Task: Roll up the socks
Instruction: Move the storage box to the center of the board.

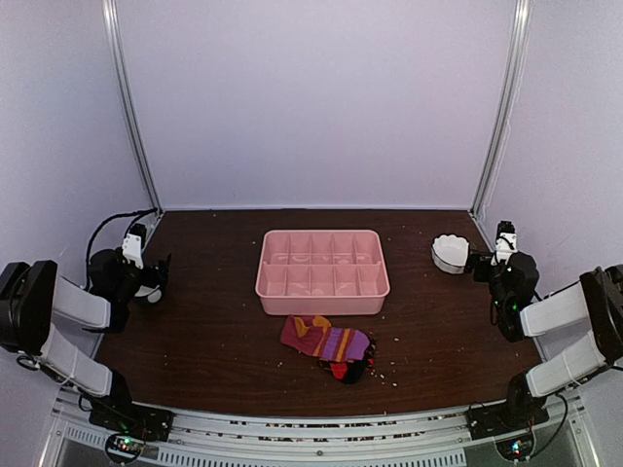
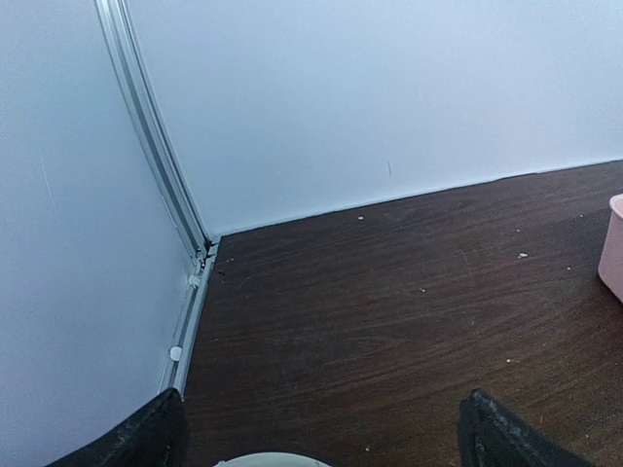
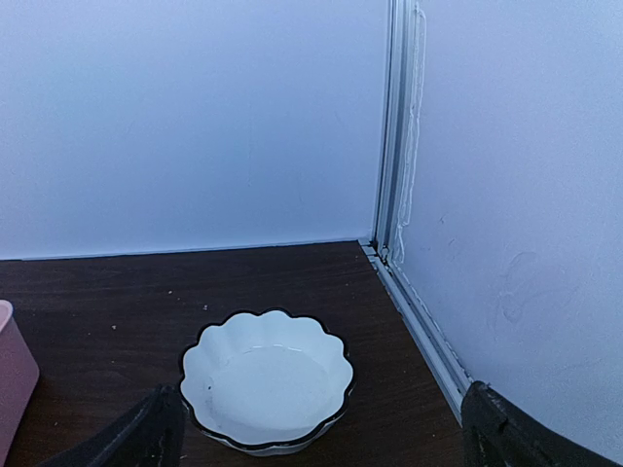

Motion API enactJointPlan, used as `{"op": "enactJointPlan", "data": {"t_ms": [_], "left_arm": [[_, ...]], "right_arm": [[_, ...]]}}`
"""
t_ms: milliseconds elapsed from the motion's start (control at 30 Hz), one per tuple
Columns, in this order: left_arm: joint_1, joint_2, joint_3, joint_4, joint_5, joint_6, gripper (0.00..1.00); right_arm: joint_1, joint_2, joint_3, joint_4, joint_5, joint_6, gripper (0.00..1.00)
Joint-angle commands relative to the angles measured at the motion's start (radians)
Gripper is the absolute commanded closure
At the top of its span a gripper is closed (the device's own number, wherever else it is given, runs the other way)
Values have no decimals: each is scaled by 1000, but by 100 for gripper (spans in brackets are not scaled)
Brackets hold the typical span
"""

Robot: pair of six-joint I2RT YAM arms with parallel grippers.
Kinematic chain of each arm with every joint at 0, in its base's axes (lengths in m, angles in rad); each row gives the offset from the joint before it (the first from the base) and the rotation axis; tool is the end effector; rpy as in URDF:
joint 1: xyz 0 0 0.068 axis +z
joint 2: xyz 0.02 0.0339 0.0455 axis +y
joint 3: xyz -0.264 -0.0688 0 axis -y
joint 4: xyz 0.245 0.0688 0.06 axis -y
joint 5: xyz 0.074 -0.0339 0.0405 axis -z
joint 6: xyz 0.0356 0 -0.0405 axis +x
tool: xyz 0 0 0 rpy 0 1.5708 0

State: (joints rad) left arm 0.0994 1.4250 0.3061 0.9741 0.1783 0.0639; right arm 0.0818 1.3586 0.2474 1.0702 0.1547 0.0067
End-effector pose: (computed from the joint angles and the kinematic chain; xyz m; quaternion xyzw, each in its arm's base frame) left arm 0.2499 0.0186 0.1648 0.0449 0.7543 -0.0140 0.6548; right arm 0.2356 0.0138 0.1741 0.0265 0.7208 -0.0252 0.6922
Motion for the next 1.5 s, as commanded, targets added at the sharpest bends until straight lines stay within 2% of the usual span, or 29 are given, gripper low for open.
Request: {"op": "enactJointPlan", "data": {"t_ms": [0,200,267,333,467,533,567,633,700,733,767,900,1033,1200,1300,1467], "left_arm": [[6,3,15,69,-5,-12,2],[7,-2,10,79,-5,-17,2],[8,-47,24,10,-20,-22,2],[8,-117,107,-211,19,10,2],[8,-175,378,-803,52,116,2],[7,-171,486,-1007,63,177,2],[7,-168,531,-1091,67,205,2],[8,-166,596,-1216,76,243,2],[7,-168,643,-1303,88,268,2],[7,-171,660,-1341,102,277,2],[8,-173,674,-1376,123,286,2],[8,-170,705,-1488,211,312,2],[8,-148,734,-1586,282,359,2],[7,-128,756,-1691,380,422,2],[-1,-124,763,-1727,443,443,2],[-42,-126,767,-1731,433,440,2]], "right_arm": [[-7,-1,6,8,-11,9,0],[-7,-11,15,-4,13,15,1],[-6,-71,35,-95,78,41,0],[-6,-154,69,-226,104,44,0],[-7,-331,128,-453,51,62,0],[-7,-375,178,-575,90,234,1],[-9,-390,246,-697,104,353,0],[-12,-405,344,-920,27,439,0],[-10,-396,344,-922,-173,423,0],[5,-387,331,-880,-261,394,0],[39,-374,347,-911,-263,372,0],[289,-270,417,-1103,-36,295,0],[450,-157,439,-1170,-7,360,10],[519,-91,428,-1164,12,428,18],[532,-33,440,-1151,-42,452,22],[576,98,522,-1154,-112,488,29]]}}
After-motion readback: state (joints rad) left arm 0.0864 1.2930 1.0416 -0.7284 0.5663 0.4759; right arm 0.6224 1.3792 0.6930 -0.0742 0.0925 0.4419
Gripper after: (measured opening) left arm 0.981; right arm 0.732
